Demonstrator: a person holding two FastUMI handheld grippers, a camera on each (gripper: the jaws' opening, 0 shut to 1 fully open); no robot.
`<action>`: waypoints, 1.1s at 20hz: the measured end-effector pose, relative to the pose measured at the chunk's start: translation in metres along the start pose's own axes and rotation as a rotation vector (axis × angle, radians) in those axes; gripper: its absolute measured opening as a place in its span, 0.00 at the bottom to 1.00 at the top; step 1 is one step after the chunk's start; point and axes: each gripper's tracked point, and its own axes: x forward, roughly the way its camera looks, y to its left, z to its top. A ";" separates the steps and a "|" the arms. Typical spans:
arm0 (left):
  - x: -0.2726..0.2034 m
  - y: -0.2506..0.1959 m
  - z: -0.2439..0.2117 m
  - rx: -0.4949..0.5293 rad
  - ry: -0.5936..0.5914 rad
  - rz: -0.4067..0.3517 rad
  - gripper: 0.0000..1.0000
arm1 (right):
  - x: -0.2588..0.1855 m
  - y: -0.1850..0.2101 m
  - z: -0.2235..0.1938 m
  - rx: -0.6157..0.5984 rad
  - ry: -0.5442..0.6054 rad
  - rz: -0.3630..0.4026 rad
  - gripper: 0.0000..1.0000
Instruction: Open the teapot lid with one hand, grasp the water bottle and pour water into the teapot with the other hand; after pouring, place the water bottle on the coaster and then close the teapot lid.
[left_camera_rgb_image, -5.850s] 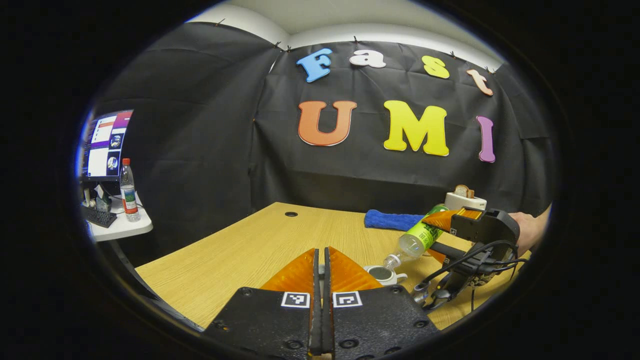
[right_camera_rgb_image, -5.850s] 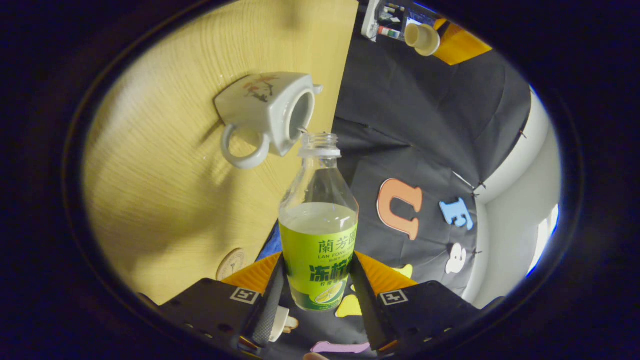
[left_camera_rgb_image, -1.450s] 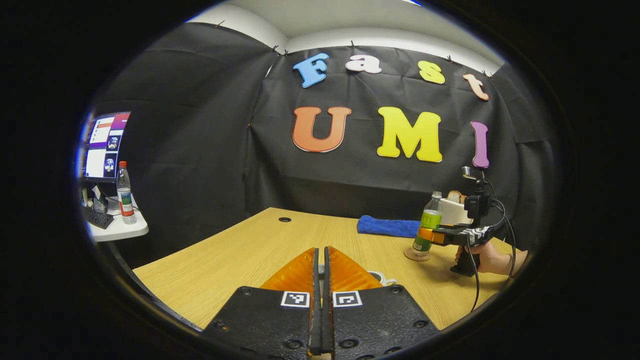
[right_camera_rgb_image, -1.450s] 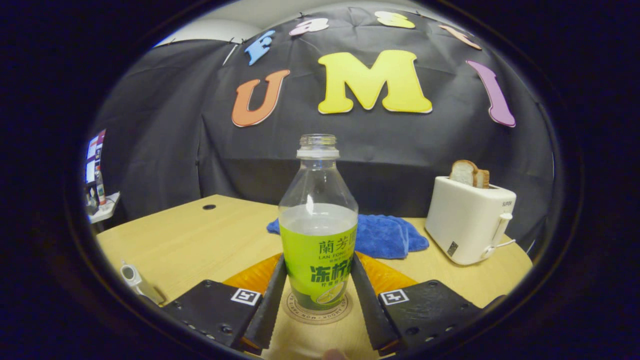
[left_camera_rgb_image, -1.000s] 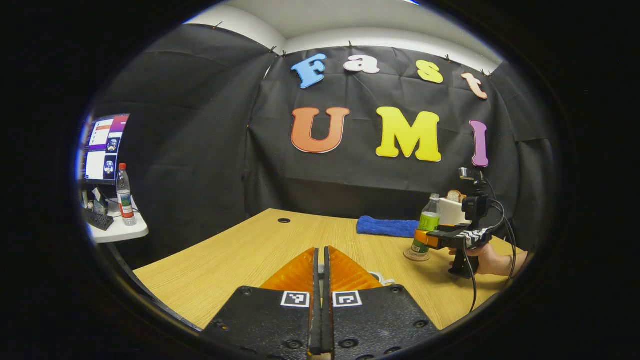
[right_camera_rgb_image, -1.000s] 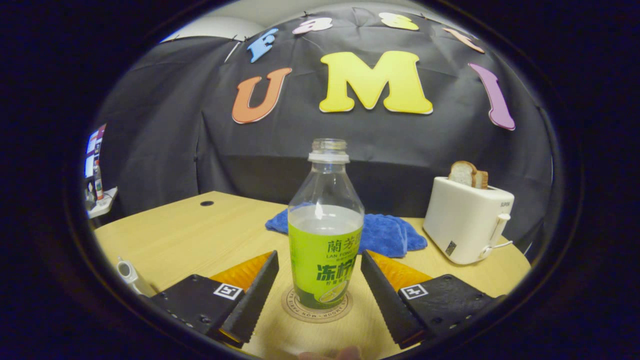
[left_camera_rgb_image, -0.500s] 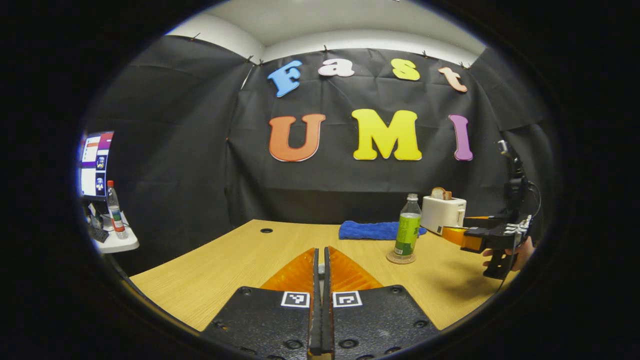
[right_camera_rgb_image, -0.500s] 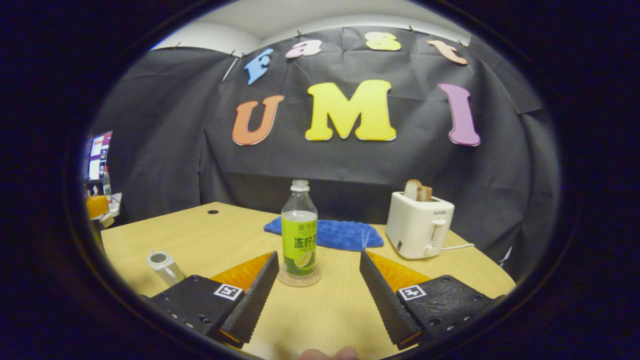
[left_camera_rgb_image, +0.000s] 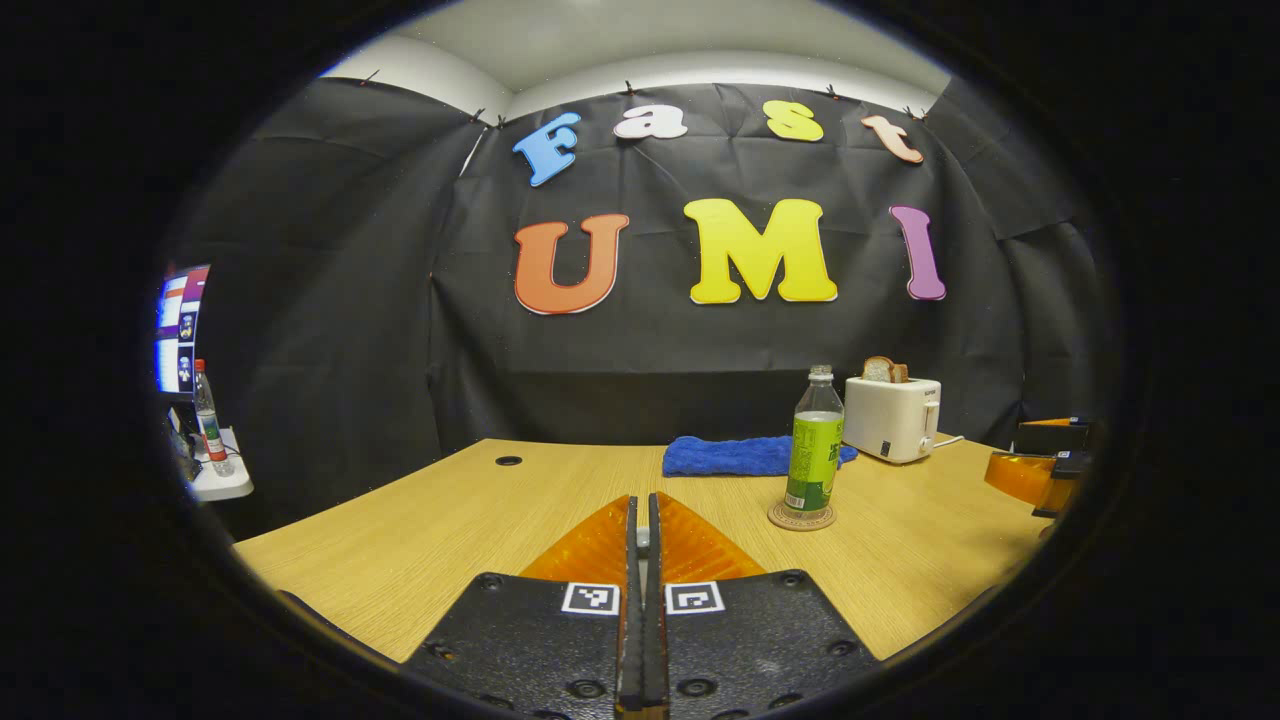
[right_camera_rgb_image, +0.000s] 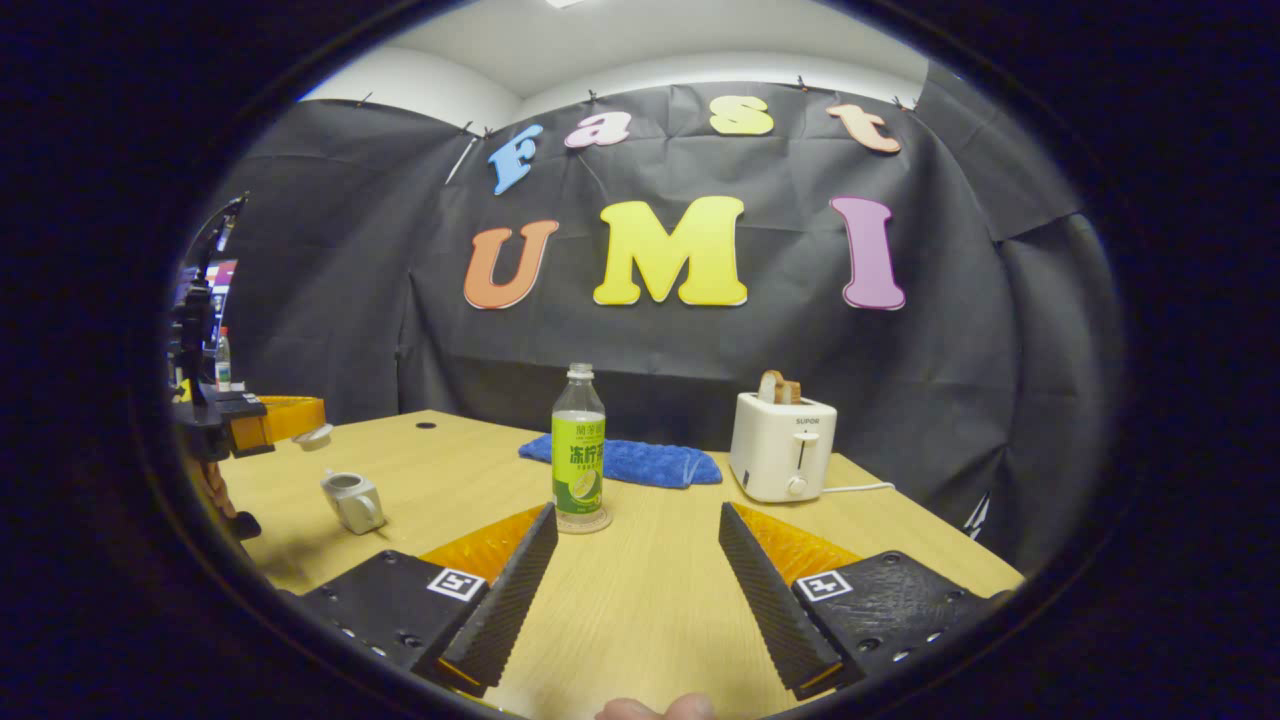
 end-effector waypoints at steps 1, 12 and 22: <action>0.004 0.002 -0.008 -0.002 0.017 0.000 0.03 | -0.001 -0.003 0.000 0.006 0.000 -0.007 0.97; 0.021 0.006 -0.041 -0.019 0.082 -0.011 0.03 | -0.013 -0.008 0.016 -0.058 -0.065 -0.065 0.97; 0.021 0.005 -0.057 -0.015 0.128 -0.006 0.03 | -0.008 -0.002 0.001 -0.031 -0.027 -0.039 0.97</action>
